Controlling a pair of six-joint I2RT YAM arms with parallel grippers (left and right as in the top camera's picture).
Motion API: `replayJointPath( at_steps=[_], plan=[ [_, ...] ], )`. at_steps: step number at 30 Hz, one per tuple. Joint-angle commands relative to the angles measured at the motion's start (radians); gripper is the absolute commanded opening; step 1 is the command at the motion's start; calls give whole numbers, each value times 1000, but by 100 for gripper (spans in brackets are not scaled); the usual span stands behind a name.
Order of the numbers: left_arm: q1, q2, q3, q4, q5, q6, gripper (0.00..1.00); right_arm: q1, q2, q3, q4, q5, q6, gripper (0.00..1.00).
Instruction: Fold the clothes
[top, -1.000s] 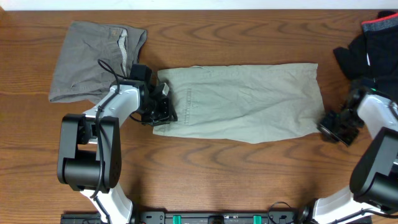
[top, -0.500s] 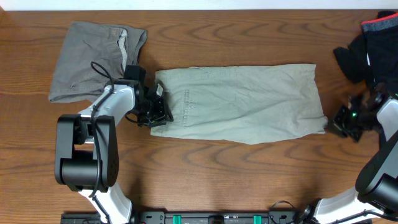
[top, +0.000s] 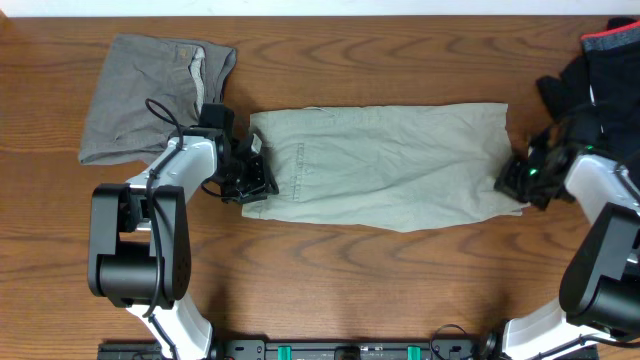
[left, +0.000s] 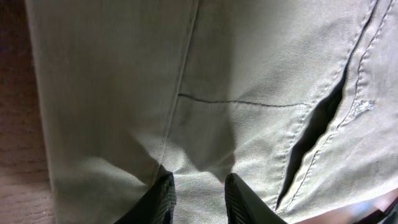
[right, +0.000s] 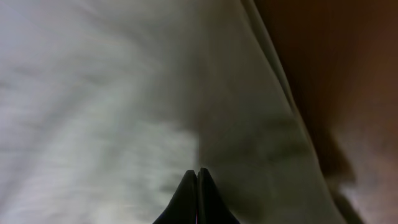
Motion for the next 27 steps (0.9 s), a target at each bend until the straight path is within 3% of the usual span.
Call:
replayJointPath(
  at_steps=[1, 6, 9, 13, 22, 23, 27],
  plan=[
    [7, 15, -3, 3, -28, -16, 29, -6, 11, -48, -20, 225, 159, 1],
    [7, 15, -3, 4, -28, -18, 30, -99, 11, -49, -137, 457, 172, 1],
    [7, 15, -3, 4, -28, -18, 29, -174, 11, -48, -158, 485, 172, 1],
    [7, 15, -3, 4, -29, -18, 29, -251, 11, -47, -156, 394, 157, 1],
    [7, 13, -3, 3, -28, -17, 30, -266, 8, -23, -116, 18, -72, 1],
    [7, 12, -3, 3, -28, -18, 32, -268, 1, -14, -122, -32, -106, 1],
    [7, 4, 0, 3, 7, -17, 58, -271, -55, 34, -148, -180, -185, 2]
  ],
)
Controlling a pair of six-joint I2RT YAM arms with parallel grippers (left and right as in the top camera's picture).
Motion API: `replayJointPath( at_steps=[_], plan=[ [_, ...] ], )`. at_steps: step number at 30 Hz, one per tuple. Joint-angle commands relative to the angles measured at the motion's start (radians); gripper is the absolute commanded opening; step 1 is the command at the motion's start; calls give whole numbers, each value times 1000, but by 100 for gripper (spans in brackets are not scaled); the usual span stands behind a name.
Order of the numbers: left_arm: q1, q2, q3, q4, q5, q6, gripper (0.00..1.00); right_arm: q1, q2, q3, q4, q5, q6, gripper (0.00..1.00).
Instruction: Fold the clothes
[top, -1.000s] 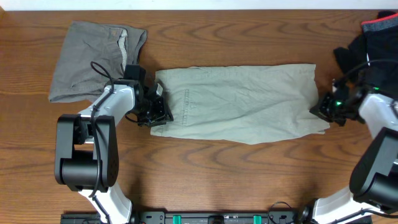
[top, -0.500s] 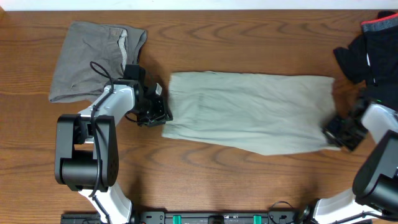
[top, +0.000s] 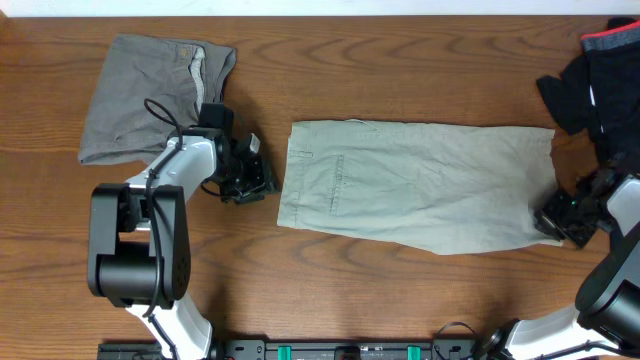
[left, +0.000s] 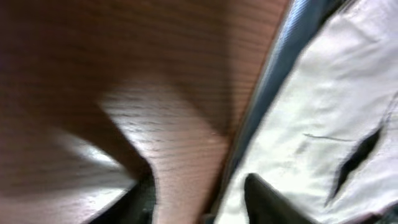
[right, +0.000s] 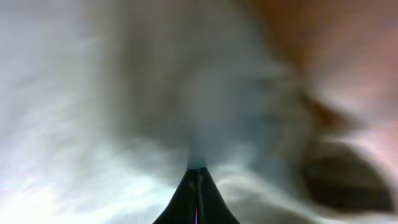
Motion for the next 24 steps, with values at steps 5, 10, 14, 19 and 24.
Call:
replayJointPath(
  at_steps=[5, 10, 14, 19, 24],
  plan=[
    [5, 5, 1, 19, 93, -2, 79, -1, -151, 100, -61, -210, -115, 5],
    [5, 20, 1, 129, 236, -1, 83, -1, -232, 114, -47, -187, -61, 8],
    [6, 82, 1, 169, 282, 2, 82, 12, -239, 114, -26, -223, -55, 8],
    [12, 205, 1, 173, 337, 2, 78, 69, -238, 114, -22, -240, -56, 7],
    [11, 298, 16, 209, 443, 1, 68, 192, -229, 114, -23, -184, -40, 6]
  ],
)
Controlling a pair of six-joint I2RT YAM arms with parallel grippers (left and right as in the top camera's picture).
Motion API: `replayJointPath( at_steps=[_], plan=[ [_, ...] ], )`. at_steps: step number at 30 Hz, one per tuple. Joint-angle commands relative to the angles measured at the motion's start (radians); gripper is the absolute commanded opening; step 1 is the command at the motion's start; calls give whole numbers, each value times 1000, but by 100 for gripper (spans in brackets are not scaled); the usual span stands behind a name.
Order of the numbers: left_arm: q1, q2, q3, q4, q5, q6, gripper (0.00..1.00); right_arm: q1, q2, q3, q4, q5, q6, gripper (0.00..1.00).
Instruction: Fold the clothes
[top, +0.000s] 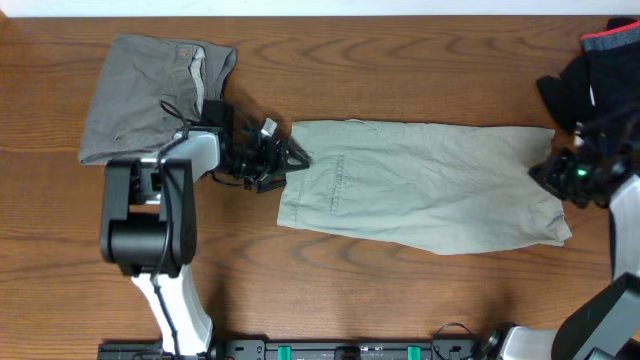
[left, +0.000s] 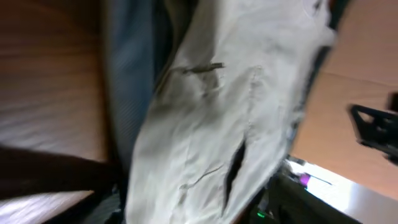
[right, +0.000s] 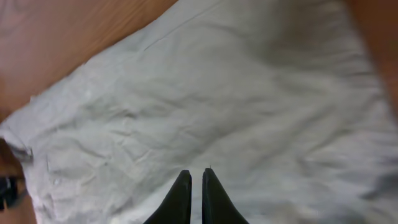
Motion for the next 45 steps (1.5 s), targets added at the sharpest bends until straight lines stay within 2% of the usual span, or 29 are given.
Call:
replayJointPath(
  at_steps=[1, 4, 6, 15, 24, 29, 35, 40, 41, 45],
  plan=[
    [-6, 118, -29, 2, -57, 5, 68, 94, 13, 8, 2, 42, 40, 6],
    [-8, 118, -19, 8, -57, 5, 66, 173, 40, 8, 12, 91, 66, 6],
    [-12, 118, -18, 37, -58, -2, 61, 216, 69, 8, 20, 111, 76, 5],
    [-28, 117, -17, 76, -56, -37, 52, 367, 309, 8, 40, 154, 167, 1],
    [0, 107, -17, -23, -58, -32, 59, 399, 451, 8, 62, 207, 208, 1],
    [13, 107, -17, -105, -167, -47, 61, 399, 488, 8, 63, 211, 208, 1],
    [-63, 107, -17, 16, -247, -182, 61, 399, 488, 8, 69, 211, 208, 1],
    [-146, 107, -17, 102, -267, -219, 59, 399, 488, 8, 72, 211, 208, 1],
    [-155, 107, -17, 108, -267, -219, 55, 399, 488, 8, 73, 211, 208, 1],
    [-156, 106, -11, 105, -262, -219, 24, 399, 488, 8, 72, 210, 208, 1]
  ],
)
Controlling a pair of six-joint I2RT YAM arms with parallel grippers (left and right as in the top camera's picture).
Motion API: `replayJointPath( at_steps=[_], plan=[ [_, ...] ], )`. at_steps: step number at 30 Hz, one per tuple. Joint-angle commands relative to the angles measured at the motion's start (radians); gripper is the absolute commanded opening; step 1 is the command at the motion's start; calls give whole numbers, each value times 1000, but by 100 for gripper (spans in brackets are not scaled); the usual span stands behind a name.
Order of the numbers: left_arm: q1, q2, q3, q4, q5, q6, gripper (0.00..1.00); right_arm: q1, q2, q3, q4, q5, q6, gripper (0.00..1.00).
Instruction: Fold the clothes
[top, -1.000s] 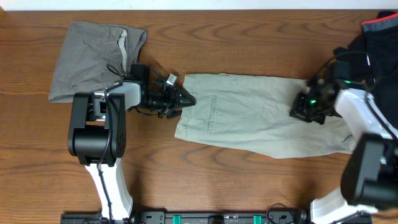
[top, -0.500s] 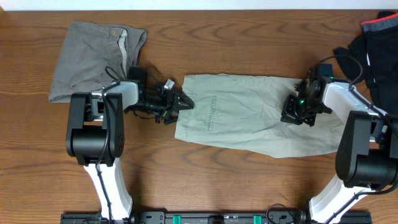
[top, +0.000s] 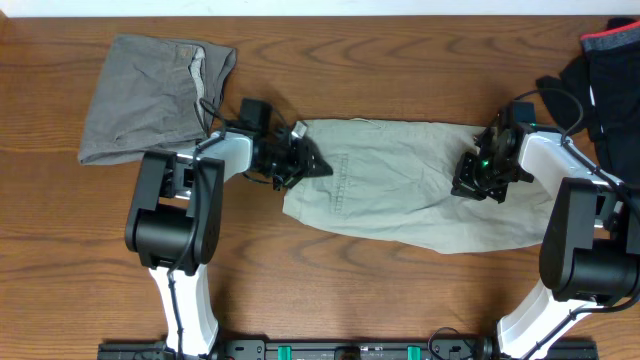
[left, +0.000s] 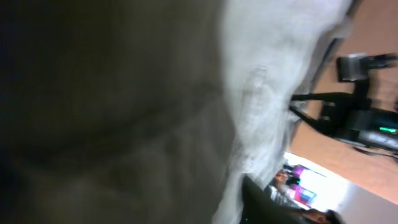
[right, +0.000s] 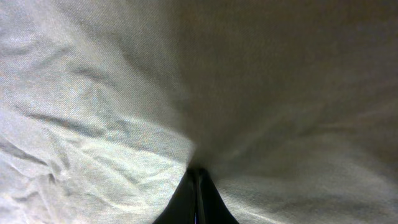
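Observation:
Pale khaki shorts (top: 400, 190) lie flat across the middle of the table, waistband to the left. My left gripper (top: 312, 166) is at the waistband edge. In the left wrist view, shorts fabric (left: 267, 74) fills the frame and only one finger (left: 264, 202) shows, so it looks shut on the waistband. My right gripper (top: 468, 188) is on the right half of the shorts. Its fingers (right: 197, 177) are shut on a pucker of cloth (right: 93, 93). The shorts' upper right end is drawn in towards it.
Folded grey shorts (top: 150, 95) lie at the back left. A heap of dark clothes (top: 600, 70) sits at the back right corner. The wooden table (top: 330, 290) shows bare in front of the shorts.
My right gripper was slightly open over the shorts' right end; now it is further left, shut on the cloth, with that end drawn inwards. My left gripper has moved onto the waistband.
First both grippers were at the ends of the shorts, which lay further left. Then the shorts lay further right, the left gripper open off the cloth. Then the right had let go and the left was at the waistband. Now both grip cloth.

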Motion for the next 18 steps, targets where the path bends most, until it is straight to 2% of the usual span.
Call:
replayJointPath(
  at_steps=[1, 4, 7, 11, 18],
  plan=[
    [4, 66, -32, -16, -203, -8, 21, 19, 95, -33, 40, 79, 17, 1],
    [13, 55, -31, -25, -201, -7, 11, 19, 95, -33, 39, 79, 17, 1],
    [27, 18, -31, -56, -202, 18, 6, 19, 95, -33, 35, 79, 17, 1],
    [63, -98, -19, -169, -216, 103, 6, 13, 88, -30, 27, 39, 16, 1],
    [119, -371, 89, -503, -537, 272, 6, -35, 9, 12, 17, -127, -18, 1]
  ],
)
